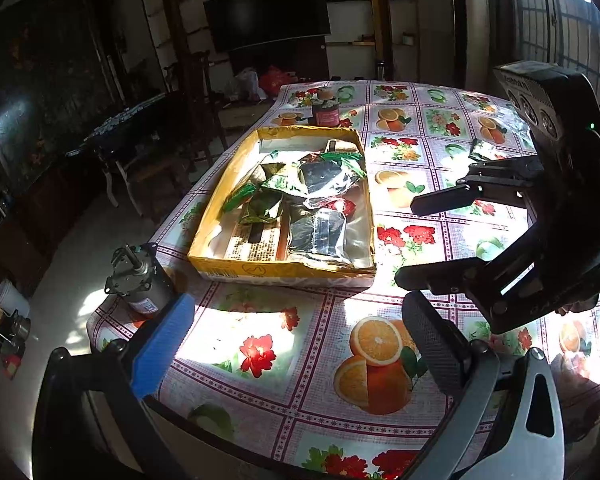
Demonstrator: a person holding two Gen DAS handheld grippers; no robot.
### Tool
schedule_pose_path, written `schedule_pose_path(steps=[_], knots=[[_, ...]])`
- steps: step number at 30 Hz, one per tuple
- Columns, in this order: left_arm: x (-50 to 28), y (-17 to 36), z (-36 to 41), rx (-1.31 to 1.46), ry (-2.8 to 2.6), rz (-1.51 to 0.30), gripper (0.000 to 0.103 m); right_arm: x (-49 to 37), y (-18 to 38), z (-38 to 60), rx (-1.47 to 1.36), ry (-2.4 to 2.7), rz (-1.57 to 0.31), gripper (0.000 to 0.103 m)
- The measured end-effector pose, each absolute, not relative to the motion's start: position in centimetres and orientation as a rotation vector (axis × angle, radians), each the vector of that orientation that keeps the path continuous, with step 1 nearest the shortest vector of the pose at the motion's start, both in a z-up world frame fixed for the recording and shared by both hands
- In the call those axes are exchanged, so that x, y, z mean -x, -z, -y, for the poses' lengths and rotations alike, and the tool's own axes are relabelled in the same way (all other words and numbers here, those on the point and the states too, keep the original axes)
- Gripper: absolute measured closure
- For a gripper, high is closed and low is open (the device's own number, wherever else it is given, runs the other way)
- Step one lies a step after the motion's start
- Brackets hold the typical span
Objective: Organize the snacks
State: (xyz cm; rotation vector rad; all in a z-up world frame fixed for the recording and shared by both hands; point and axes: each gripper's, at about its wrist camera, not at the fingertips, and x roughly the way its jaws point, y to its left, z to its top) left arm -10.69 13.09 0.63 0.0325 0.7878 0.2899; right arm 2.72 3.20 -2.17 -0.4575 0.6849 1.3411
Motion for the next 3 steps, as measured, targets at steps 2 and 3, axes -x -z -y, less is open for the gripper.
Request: schedule_pose_path(steps=[2,3], knots=[[10.66,-0.62,-13.02,-0.035,-0.287,-0.788,0.0,-2.74,2.13,-3.12,0.454,-1.342,-0.686,0.03],[10.6,-0.61,-13.01,-0.038,-0.286,-0.791,0.0,-2.73,2.12,-3.12,0.454,-1.342,-0.686,0.03]])
